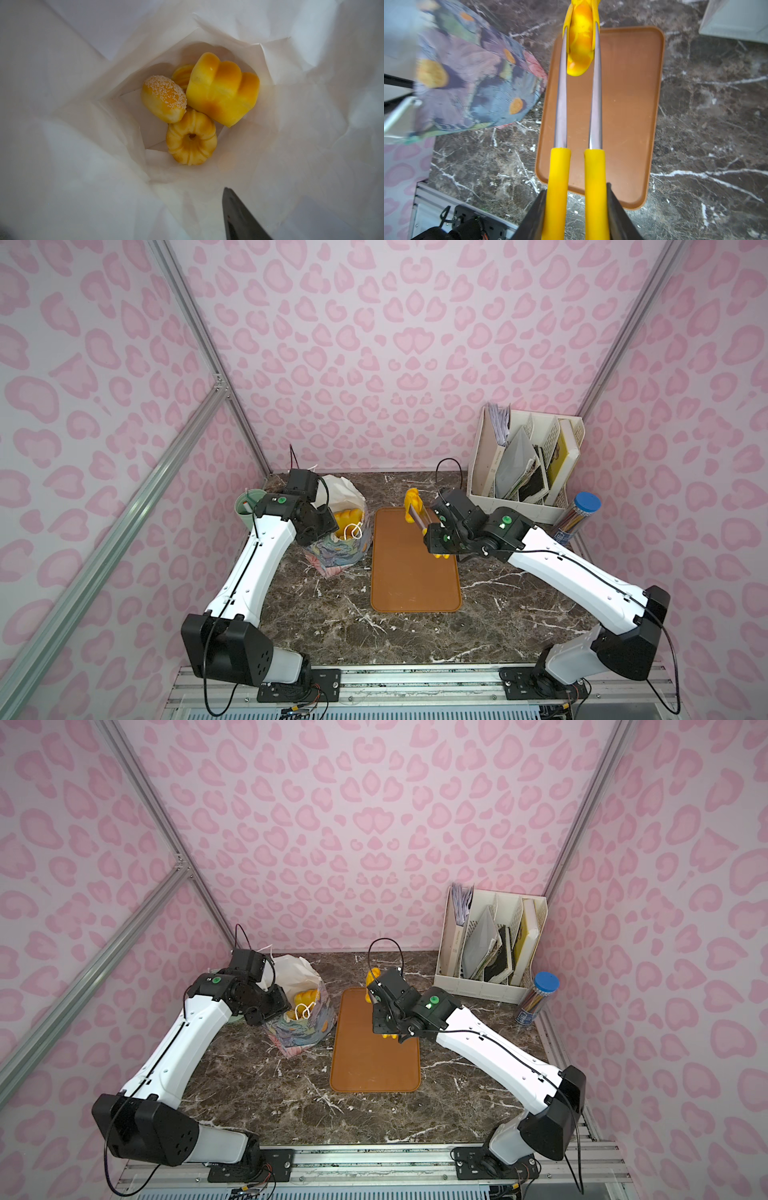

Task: Pack bread into a paper bag
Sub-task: Pick up the fake bread from the plate, then place the fake bread in the paper bag.

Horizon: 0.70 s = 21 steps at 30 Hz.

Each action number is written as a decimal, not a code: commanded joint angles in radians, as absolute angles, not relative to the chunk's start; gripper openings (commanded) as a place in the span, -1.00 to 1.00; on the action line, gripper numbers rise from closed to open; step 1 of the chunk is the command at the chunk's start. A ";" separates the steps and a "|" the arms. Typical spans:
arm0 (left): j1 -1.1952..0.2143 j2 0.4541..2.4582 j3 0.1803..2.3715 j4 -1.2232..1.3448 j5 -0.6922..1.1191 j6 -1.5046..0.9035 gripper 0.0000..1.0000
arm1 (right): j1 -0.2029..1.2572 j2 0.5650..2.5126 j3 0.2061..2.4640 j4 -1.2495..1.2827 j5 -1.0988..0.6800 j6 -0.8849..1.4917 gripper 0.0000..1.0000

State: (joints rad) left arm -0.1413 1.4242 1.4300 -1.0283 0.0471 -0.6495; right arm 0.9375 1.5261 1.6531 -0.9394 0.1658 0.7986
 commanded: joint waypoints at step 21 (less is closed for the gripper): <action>-0.141 1.410 1.432 -1.028 0.049 -0.653 0.15 | 1.116 1.824 2.264 -1.065 0.187 0.657 -0.41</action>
